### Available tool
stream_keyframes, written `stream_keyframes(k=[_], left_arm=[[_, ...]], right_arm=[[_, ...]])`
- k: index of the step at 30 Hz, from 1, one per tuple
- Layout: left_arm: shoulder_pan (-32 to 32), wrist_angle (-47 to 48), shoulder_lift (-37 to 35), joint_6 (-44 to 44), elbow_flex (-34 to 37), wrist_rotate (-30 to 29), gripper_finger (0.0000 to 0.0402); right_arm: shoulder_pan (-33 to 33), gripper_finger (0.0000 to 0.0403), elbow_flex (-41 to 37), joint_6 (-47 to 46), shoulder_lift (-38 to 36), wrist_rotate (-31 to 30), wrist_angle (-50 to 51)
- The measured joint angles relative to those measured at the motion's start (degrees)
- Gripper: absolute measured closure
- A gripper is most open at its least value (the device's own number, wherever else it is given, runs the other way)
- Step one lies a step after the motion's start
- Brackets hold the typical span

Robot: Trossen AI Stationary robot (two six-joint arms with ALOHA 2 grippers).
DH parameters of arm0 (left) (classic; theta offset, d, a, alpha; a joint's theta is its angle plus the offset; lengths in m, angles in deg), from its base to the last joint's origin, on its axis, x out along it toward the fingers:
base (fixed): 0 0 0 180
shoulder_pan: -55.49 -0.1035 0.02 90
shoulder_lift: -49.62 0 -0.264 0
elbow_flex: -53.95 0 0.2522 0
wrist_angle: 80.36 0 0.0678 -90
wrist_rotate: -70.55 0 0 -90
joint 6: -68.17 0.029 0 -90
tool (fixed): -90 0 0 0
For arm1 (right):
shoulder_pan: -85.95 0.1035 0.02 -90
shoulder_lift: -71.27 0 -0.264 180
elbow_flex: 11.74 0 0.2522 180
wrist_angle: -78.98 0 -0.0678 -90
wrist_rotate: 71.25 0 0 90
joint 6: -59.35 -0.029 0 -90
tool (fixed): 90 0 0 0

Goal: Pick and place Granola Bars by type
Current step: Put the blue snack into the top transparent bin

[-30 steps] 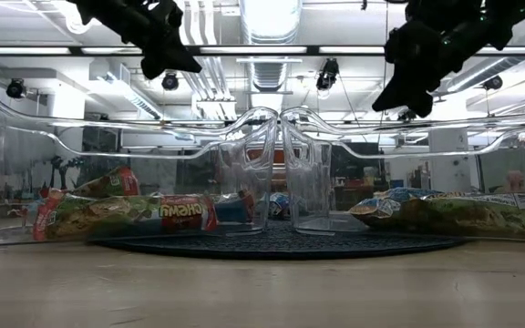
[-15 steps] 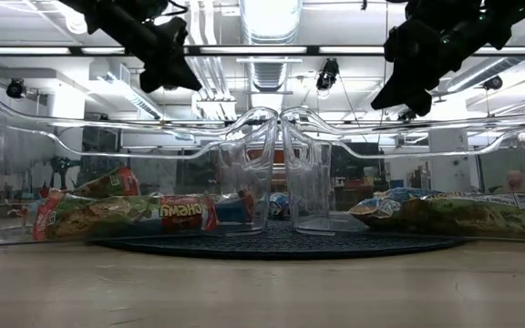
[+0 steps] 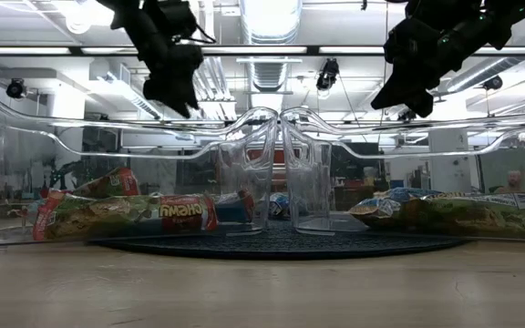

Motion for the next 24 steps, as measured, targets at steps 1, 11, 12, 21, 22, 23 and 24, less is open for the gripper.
stream_keyframes(k=[1,11,12,21,22,23,24], left_arm=[[0.02,2.11,1.11,1.55,-1.24,-1.48,0.0178],[-0.32,14.10,10.44,10.44,-5.02,-8.06,0.0140],[-0.56,14.45,10.94,10.82,-4.49,-8.08,0.0140],[-5.46,13.94,9.38,11.34,4.23,-8.06,0.0140],[-6.14,13.27,9.14,11.36,5.16,-8.06,0.0140],[-6.92,12.57,8.93,11.41,6.13,-8.03,0.0140],[-7.53,12.22,8.89,11.75,6.93,-7.92,0.0140]], right_arm=[[0.00,0.0394,0.00,-0.02,0.00,0.00,0.00],[0.00,0.0394,-0.02,-0.49,0.00,1.21,0.02],[0.04,0.0394,-0.02,-0.54,0.00,1.38,0.02],[0.15,0.0394,-0.02,-1.95,-0.04,2.89,0.01],[0.15,0.0394,-0.02,-1.95,-0.04,2.93,0.01],[0.15,0.0394,-0.02,-1.95,-0.04,2.93,0.00],[0.15,0.0394,-0.02,-1.91,-0.04,2.95,0.00]])
